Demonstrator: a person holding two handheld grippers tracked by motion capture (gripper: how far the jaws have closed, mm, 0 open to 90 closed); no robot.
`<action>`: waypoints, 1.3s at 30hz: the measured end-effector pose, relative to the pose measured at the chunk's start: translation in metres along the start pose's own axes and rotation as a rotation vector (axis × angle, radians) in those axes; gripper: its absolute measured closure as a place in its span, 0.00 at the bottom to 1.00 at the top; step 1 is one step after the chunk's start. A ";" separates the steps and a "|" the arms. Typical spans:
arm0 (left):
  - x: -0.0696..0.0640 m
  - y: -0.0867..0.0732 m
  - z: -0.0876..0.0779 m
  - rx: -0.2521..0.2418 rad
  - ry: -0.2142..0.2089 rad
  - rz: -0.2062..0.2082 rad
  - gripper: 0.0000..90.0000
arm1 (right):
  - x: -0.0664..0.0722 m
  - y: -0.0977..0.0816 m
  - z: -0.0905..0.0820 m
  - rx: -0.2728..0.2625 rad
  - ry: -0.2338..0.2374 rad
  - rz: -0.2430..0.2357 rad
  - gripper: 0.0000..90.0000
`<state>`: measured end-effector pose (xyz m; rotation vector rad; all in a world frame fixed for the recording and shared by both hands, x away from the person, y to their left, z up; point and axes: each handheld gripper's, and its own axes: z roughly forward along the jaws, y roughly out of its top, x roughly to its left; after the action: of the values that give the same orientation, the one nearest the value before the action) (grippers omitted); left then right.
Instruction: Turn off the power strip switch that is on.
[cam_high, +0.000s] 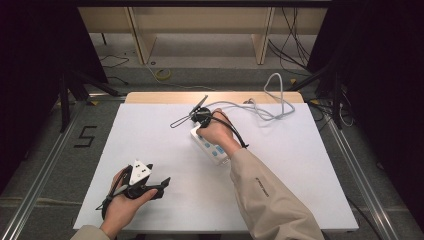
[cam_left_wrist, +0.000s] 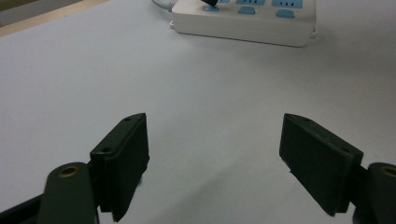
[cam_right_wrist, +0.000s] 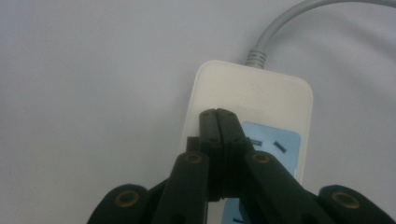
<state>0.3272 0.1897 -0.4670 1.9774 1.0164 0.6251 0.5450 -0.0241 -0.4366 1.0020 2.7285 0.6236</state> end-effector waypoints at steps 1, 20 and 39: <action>0.000 0.000 0.000 0.000 0.000 0.000 0.26 | 0.000 0.000 0.000 0.005 0.003 0.000 1.00; 0.000 0.000 0.000 0.004 -0.002 0.006 0.27 | 0.001 0.007 0.001 0.064 -0.005 0.005 1.00; -0.001 0.001 0.001 0.005 -0.002 0.012 0.27 | 0.003 0.010 0.002 0.084 -0.022 0.023 1.00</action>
<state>0.3279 0.1876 -0.4672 1.9892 1.0066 0.6269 0.5487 -0.0147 -0.4342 1.0546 2.7481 0.5022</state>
